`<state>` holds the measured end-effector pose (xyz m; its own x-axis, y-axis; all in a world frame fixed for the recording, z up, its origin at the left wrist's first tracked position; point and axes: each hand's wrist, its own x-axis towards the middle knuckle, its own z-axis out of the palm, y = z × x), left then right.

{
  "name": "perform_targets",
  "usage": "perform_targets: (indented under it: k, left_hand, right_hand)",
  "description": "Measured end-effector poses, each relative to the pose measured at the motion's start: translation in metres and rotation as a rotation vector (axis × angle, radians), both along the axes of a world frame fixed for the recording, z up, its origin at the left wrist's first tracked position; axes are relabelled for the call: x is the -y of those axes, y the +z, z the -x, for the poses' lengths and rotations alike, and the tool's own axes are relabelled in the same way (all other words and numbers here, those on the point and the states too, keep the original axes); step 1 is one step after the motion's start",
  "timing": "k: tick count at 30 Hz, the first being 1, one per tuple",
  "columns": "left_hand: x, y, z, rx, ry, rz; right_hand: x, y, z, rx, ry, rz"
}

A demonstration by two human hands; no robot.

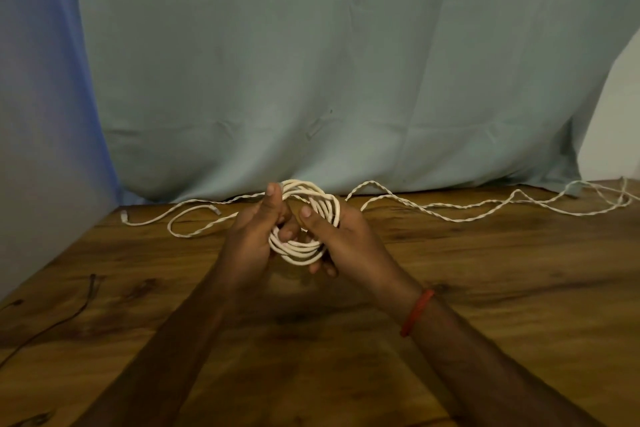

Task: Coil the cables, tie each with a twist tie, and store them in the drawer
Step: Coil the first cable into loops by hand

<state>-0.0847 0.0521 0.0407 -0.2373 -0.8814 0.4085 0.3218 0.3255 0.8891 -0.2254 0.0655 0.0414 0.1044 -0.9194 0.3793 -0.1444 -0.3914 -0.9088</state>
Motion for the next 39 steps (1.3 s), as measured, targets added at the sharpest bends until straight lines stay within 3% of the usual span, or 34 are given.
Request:
perform_targets:
  k: [5, 10, 18, 24, 32, 39]
  left_hand:
    - [0.008, -0.003, -0.004, 0.115, 0.012, 0.004]
    - [0.009, -0.004, -0.006, 0.131, -0.061, -0.072]
    - [-0.002, 0.003, 0.005, -0.202, -0.124, -0.357]
    - [-0.006, 0.007, 0.011, -0.270, -0.220, -0.353]
    - [-0.014, 0.012, 0.008, -0.168, -0.244, -0.258]
    - [-0.022, 0.016, 0.010, -0.091, -0.185, -0.136]
  right_hand:
    - [-0.005, 0.019, 0.020, -0.179, 0.050, -0.108]
    - [-0.003, 0.018, 0.023, -0.194, 0.001, -0.125]
    - [0.003, -0.018, -0.017, 0.061, -0.221, 0.186]
    - [-0.002, -0.017, -0.019, 0.096, -0.309, 0.252]
    - [-0.002, -0.021, -0.018, 0.187, -0.292, 0.188]
    - [-0.001, -0.022, -0.016, 0.152, -0.306, 0.193]
